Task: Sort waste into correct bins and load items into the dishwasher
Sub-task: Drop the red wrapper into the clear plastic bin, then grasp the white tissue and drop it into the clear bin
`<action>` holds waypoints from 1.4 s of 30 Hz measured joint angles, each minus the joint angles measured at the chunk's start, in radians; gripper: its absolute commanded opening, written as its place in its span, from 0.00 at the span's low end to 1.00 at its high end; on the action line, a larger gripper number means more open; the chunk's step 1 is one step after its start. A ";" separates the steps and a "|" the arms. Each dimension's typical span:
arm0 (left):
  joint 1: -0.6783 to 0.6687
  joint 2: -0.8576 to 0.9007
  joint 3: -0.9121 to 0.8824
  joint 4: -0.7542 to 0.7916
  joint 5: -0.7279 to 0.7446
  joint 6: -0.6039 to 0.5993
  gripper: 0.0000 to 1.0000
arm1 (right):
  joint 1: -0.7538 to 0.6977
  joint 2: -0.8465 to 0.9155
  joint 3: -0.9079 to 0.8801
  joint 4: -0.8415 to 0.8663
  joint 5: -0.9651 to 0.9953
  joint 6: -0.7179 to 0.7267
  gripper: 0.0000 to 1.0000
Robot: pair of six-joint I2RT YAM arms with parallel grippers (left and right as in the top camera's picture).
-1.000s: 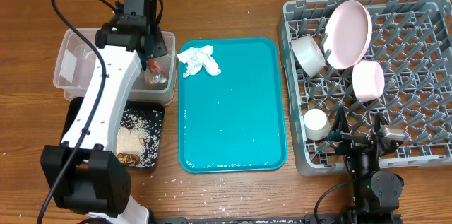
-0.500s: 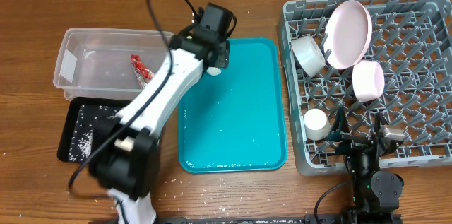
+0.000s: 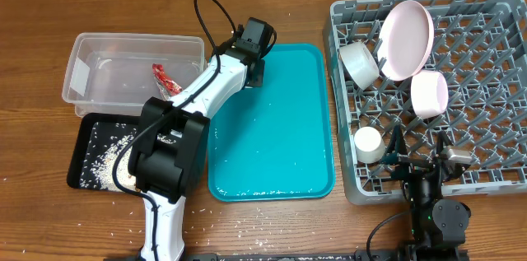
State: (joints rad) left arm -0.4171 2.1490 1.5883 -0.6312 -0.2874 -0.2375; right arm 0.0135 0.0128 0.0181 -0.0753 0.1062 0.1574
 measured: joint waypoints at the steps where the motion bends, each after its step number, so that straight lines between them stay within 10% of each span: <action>1: 0.000 0.000 0.000 -0.001 0.030 0.013 0.04 | 0.000 0.000 0.000 0.000 0.001 -0.001 1.00; 11: 0.001 -0.108 0.048 -0.194 0.261 0.049 0.04 | 0.000 0.000 0.000 -0.001 0.001 0.000 1.00; 23: 0.139 -0.420 0.100 -0.353 0.013 -0.034 0.04 | 0.000 0.000 0.000 0.000 -0.002 0.000 1.00; 24: 0.168 -0.409 0.092 -0.353 0.005 -0.048 0.11 | 0.000 0.000 0.000 0.000 -0.002 -0.001 1.00; 27: 0.260 -0.368 0.072 -0.352 0.002 -0.081 0.92 | 0.000 0.000 0.000 0.000 -0.002 0.000 1.00; 28: 0.290 -0.356 0.068 -0.357 0.010 -0.086 0.99 | 0.000 0.000 0.000 0.000 -0.002 -0.001 1.00; 42: 0.289 -0.510 0.166 -0.697 0.092 -0.109 1.00 | 0.000 0.000 0.000 0.000 -0.002 0.000 1.00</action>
State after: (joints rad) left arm -0.1284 1.6394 1.7546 -1.3281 -0.1951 -0.3462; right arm 0.0135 0.0128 0.0181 -0.0757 0.1043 0.1570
